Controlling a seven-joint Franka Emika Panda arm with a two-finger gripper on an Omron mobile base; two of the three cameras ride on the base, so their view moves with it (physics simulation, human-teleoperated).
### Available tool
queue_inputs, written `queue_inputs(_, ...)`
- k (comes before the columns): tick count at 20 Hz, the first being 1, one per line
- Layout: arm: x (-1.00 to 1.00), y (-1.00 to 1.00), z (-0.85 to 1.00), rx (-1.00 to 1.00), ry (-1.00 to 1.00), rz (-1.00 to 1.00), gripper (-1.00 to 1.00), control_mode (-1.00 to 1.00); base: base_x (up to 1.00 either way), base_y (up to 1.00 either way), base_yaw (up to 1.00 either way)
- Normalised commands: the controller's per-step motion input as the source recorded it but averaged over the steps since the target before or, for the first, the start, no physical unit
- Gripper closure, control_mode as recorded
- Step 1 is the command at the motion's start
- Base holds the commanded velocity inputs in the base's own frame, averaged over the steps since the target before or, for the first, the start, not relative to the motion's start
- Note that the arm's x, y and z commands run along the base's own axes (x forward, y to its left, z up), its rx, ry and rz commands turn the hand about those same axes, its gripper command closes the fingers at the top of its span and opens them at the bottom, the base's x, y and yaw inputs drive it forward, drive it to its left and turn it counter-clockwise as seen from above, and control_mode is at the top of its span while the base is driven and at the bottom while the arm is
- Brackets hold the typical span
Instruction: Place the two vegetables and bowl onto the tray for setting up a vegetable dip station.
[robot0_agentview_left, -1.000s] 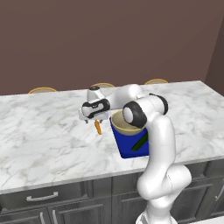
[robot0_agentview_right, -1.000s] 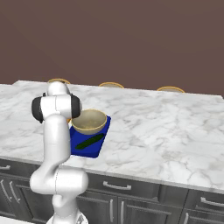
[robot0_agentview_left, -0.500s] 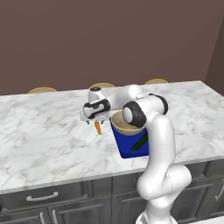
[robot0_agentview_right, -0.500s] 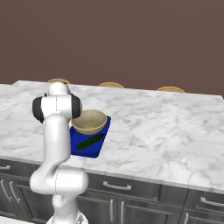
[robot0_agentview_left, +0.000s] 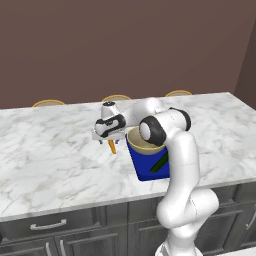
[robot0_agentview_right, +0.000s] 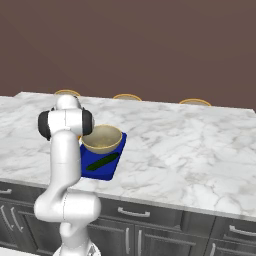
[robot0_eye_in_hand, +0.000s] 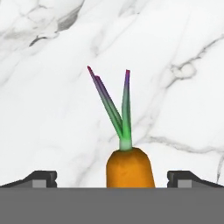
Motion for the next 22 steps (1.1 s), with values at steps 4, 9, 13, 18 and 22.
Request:
queue_inputs(4,0.0,0.0,-0.12,0.0,0.0,0.0,-1.0,-1.0,0.0,0.0,0.0)
queue_inputs(9,0.0,0.0,-0.14,0.0,0.0,0.0,-1.0,-1.0,0.0,0.0,0.0)
queue_inputs(13,-0.03,0.0,-0.19,0.0,0.0,0.0,-1.0,-1.0,0.0,0.0,0.0)
queue_inputs(18,0.0,0.0,-0.06,0.0,0.0,0.0,1.0,-1.0,0.0,0.0,0.0)
queue_inputs(22,0.0,0.0,0.0,0.0,0.0,0.0,1.0,-1.0,0.0,0.0,0.0)
